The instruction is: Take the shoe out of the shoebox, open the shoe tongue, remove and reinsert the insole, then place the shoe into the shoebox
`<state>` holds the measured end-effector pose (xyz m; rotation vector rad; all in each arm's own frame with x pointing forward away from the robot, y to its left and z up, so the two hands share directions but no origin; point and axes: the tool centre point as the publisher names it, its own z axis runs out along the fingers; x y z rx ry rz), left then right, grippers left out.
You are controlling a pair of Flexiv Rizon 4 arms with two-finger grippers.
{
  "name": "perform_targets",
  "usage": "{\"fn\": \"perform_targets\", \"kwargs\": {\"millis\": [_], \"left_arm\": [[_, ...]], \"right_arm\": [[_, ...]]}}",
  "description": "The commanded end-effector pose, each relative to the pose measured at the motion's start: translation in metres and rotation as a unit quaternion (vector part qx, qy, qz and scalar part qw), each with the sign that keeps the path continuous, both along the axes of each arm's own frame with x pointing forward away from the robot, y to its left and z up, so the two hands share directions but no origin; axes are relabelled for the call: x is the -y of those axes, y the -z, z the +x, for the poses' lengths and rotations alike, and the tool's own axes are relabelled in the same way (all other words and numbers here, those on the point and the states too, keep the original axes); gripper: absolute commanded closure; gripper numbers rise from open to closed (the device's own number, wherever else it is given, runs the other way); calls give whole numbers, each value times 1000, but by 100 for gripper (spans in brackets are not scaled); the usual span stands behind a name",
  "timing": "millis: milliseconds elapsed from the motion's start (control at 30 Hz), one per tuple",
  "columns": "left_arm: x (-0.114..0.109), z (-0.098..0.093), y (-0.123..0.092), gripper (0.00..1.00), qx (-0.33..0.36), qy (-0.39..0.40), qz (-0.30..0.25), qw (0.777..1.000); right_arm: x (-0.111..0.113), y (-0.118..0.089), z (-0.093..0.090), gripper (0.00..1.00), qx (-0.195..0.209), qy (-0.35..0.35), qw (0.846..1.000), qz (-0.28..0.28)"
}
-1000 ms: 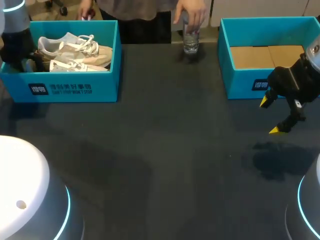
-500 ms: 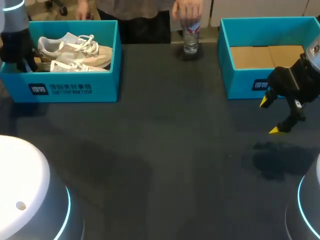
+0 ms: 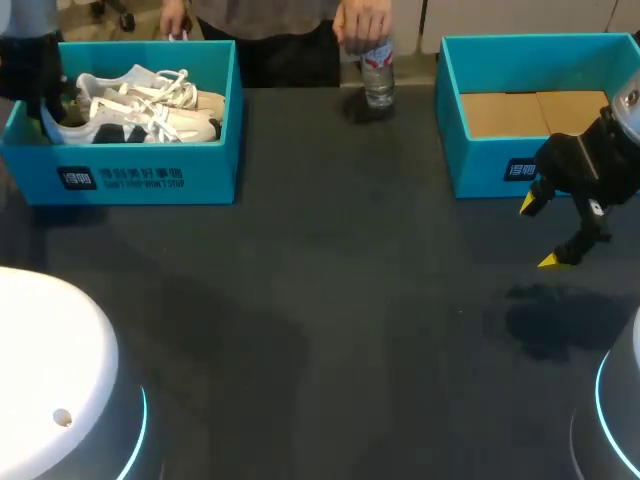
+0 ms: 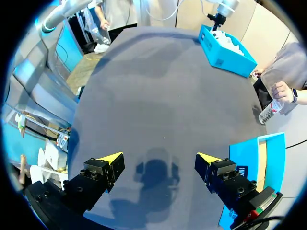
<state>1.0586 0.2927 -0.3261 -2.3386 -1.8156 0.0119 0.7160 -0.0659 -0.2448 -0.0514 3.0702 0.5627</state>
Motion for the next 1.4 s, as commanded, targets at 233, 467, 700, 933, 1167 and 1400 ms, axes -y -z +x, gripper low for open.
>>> {"fn": "perform_targets", "kwargs": {"millis": [233,467,700,933,1167,1400], "left_arm": [[-1,10,-66,100,-13,-4,26,1000],[-1,24,-100,100,11,-10,25,1000],[-3,29,-130,100,-3,-7,26,1000],[-12,27,-168,100,8,-11,15,1000],[-12,27,-168,100,8,-11,15,1000],[-12,27,-168,100,8,-11,15,1000]], "right_arm": [[-1,1,0,0,0,0,1000,-1],[-1,1,0,0,0,0,1000,-1],[-1,1,0,0,0,0,1000,-1],[-1,1,0,0,0,0,1000,-1],[-1,1,0,0,0,0,1000,-1],[-1,1,0,0,0,0,1000,-1]]}}
